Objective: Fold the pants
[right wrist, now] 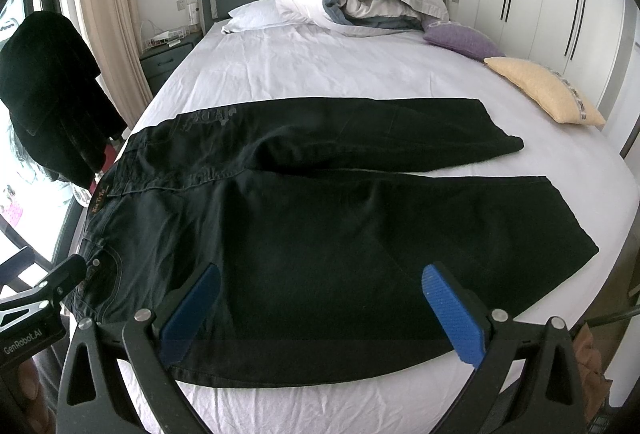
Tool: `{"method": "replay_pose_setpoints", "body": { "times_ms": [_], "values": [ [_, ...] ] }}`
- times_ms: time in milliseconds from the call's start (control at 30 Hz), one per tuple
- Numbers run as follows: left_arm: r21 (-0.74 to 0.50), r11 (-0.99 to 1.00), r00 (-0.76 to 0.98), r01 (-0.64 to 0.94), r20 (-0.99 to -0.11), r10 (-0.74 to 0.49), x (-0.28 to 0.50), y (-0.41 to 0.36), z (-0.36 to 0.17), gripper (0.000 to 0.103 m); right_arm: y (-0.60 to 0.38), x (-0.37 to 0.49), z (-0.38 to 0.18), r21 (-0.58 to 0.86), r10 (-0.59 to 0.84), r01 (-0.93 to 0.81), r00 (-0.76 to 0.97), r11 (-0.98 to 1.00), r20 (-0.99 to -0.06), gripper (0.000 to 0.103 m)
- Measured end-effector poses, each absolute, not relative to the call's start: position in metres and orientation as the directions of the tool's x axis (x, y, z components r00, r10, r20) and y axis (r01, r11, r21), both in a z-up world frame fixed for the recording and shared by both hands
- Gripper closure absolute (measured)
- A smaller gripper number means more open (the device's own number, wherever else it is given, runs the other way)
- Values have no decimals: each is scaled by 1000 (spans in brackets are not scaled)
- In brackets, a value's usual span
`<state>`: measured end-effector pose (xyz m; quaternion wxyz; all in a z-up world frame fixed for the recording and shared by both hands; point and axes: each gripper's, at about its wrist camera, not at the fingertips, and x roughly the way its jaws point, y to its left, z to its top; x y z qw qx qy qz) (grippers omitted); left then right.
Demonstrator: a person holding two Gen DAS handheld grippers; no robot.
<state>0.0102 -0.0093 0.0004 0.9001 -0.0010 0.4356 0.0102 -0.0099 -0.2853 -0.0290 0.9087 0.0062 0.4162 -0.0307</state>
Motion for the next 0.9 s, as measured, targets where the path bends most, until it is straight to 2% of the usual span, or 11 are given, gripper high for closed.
{"method": "replay_pose_setpoints", "body": {
  "times_ms": [500, 633, 767, 833, 900],
  "values": [
    [-19, 1000, 588, -10, -809, -10, 31, 1, -19, 0, -287, 0, -47, -12, -30, 34, 622, 999, -782, 0],
    [11, 998, 581, 65, -814, -29, 60, 2, -23, 0, -291, 18, -48, 24, 62, -70, 623, 997, -780, 0],
    [102, 990, 609, 94, -793, 24, 111, 7, -19, 0, -301, 53, -33, 71, 208, -237, 624, 969, -753, 0],
    [62, 992, 558, 114, -830, -12, 152, 16, -19, 0, -305, 74, -24, 53, 245, -307, 634, 950, -734, 0],
    [27, 991, 570, 129, -820, -52, 191, 27, -13, 0, -312, 99, -16, 25, 280, -377, 639, 926, -716, 0]
  ]
}}
